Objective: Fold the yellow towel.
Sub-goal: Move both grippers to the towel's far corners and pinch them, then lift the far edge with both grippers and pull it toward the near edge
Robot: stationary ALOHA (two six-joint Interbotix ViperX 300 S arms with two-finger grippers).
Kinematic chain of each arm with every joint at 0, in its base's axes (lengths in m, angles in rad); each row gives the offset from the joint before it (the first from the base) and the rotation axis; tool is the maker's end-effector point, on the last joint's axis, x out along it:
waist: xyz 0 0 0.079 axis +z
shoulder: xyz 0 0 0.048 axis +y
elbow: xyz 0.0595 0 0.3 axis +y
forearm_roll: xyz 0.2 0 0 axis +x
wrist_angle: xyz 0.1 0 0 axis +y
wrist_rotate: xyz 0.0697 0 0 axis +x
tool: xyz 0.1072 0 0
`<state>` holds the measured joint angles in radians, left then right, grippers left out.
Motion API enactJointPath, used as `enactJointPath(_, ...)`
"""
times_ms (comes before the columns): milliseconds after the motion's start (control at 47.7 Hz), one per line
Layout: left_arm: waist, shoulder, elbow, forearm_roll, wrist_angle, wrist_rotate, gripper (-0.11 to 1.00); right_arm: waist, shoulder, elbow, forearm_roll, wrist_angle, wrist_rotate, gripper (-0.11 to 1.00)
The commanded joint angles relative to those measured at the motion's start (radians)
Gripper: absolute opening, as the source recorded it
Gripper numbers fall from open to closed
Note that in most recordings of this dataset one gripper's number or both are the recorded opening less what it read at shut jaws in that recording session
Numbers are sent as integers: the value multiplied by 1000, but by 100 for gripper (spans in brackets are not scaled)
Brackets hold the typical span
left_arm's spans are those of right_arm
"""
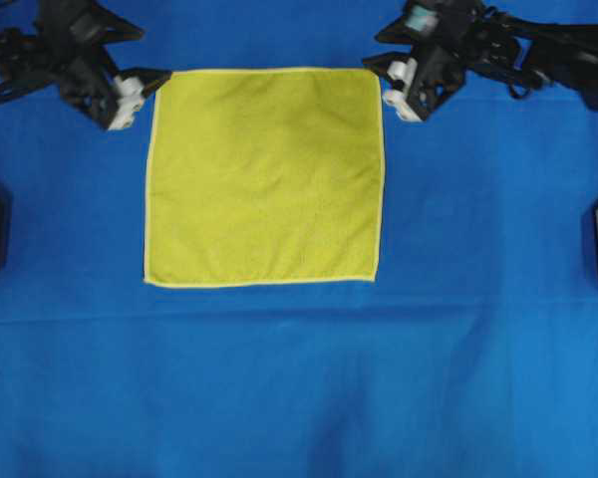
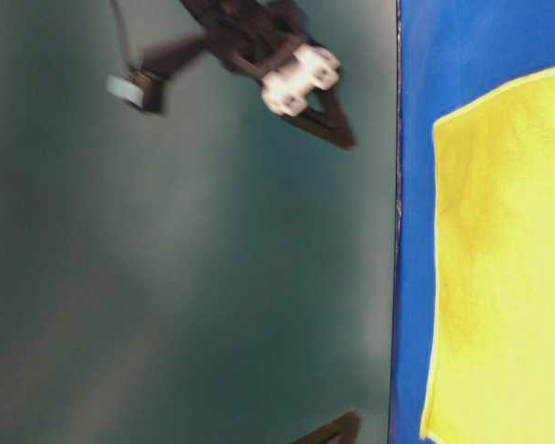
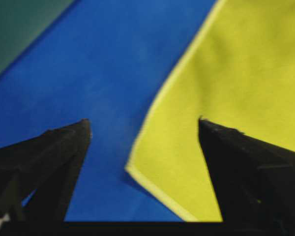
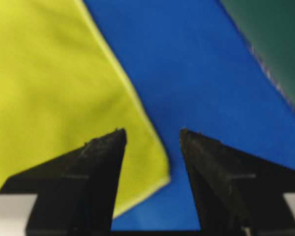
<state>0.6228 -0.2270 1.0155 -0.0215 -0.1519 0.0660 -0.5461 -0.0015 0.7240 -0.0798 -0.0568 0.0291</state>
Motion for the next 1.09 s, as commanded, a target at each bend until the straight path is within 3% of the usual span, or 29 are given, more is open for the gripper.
enactJointPath(0,15,78,-40,0,-38,3,83,-6,51,-40,-11,-3,-2,54)
enactJointPath(314,58,318,-98,0,-124,28,83,-49,198,-83,-21,-12,-2,54)
enactJointPath(566,64,330,-94,0,-123,35,81,-51,221,-89,-26,-12,-2,52)
enactJointPath(671,64,328,-89,0,-118,25,77,-49,222,-86,-26,-8,-2,41)
enactJointPath(734,57,327,-89,0,-115,26,66,-46,222,-84,-28,-6,0,26)
enactJointPath(817,49,327,-92,0,-115,43,44,-38,221,-83,-26,-5,2,3)
enactJointPath(985,28,325,-107,0,-114,71,2,-34,206,-78,-26,-5,9,2)
enactJointPath(1069,23,314,-117,0,-103,77,1,-34,187,-75,-26,-2,9,2)
